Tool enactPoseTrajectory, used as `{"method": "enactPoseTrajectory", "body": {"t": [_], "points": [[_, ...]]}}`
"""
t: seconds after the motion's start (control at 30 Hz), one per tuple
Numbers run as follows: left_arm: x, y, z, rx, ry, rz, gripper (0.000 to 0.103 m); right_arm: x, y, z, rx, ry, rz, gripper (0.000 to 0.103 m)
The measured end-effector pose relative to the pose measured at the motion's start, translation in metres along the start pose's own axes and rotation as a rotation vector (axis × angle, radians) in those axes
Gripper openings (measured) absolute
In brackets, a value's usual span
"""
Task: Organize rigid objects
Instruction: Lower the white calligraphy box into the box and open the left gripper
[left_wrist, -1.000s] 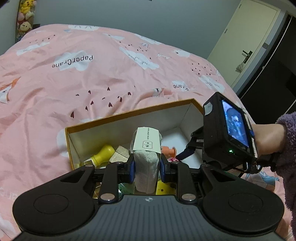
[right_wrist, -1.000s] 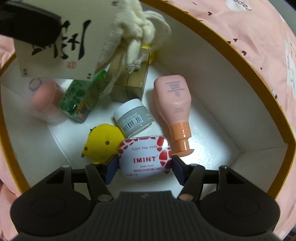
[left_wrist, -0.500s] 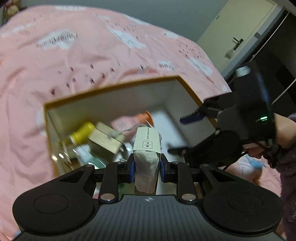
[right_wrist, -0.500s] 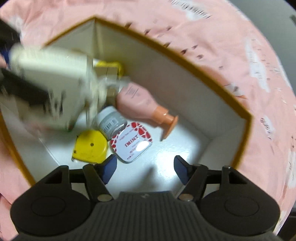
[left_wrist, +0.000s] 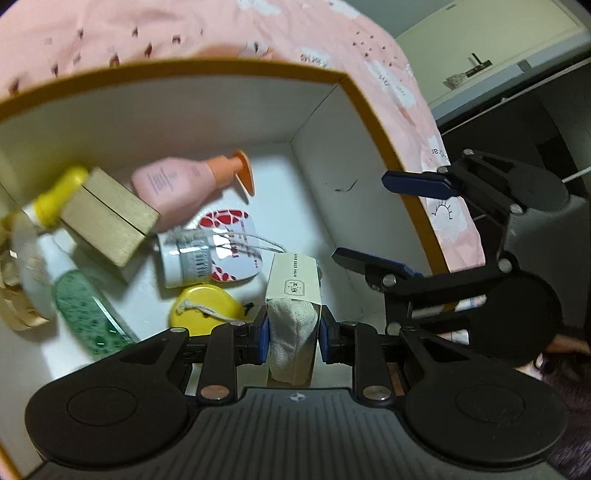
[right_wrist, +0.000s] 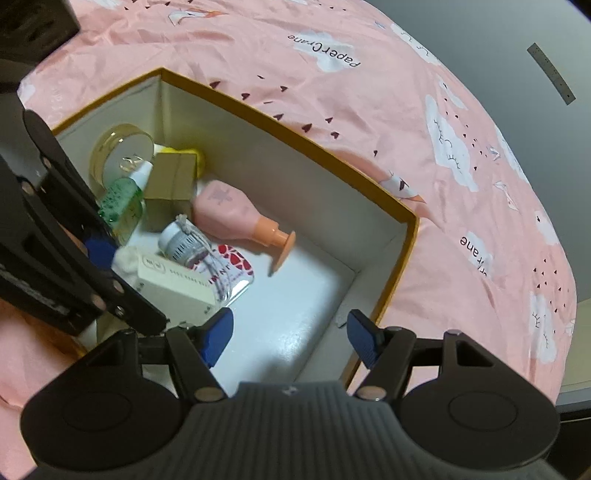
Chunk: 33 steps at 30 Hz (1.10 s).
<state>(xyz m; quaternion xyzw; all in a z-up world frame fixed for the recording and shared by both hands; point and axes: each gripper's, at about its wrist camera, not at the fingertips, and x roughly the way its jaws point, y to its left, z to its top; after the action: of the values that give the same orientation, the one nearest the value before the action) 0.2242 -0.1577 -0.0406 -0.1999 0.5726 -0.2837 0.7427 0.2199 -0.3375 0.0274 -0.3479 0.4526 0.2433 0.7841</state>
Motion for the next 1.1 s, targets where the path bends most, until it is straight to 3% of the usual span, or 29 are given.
{"method": "enactPoseTrajectory", "body": {"t": [0.23, 0.37, 0.47, 0.5, 0.6, 0.67, 0.73, 0.83, 1.1], "points": [[0.023, 0.021, 0.007, -0.153, 0.070, -0.059, 0.029, 0.010, 0.006, -0.002, -0.054, 0.003, -0.024, 0.064], [0.027, 0.028, 0.010, -0.211, 0.093, -0.056, 0.032, 0.012, 0.008, -0.001, -0.055, 0.006, -0.012, 0.065], [0.022, 0.025, 0.010, -0.209, 0.096, -0.014, 0.040, 0.013, 0.008, 0.000, -0.049, 0.006, -0.016, 0.065], [0.018, 0.023, 0.010, -0.197, 0.092, -0.001, 0.049, 0.013, 0.008, 0.000, -0.046, 0.005, -0.016, 0.065], [0.003, 0.017, 0.008, -0.147, 0.067, 0.047, 0.052, 0.013, 0.009, 0.000, -0.039, 0.006, -0.011, 0.065], [-0.003, 0.014, 0.007, -0.102, 0.049, 0.079, 0.051, 0.013, 0.010, -0.001, -0.042, 0.006, -0.012, 0.065], [-0.006, 0.014, 0.007, -0.079, 0.038, 0.120, 0.033, 0.014, 0.011, -0.001, -0.043, 0.009, -0.009, 0.065], [-0.004, 0.014, 0.007, -0.051, 0.038, 0.134, 0.022, 0.016, 0.013, -0.001, -0.043, 0.014, -0.005, 0.065], [0.024, 0.011, 0.008, -0.072, 0.081, 0.052, 0.017, 0.017, 0.013, -0.003, -0.055, 0.024, 0.005, 0.064]]}}
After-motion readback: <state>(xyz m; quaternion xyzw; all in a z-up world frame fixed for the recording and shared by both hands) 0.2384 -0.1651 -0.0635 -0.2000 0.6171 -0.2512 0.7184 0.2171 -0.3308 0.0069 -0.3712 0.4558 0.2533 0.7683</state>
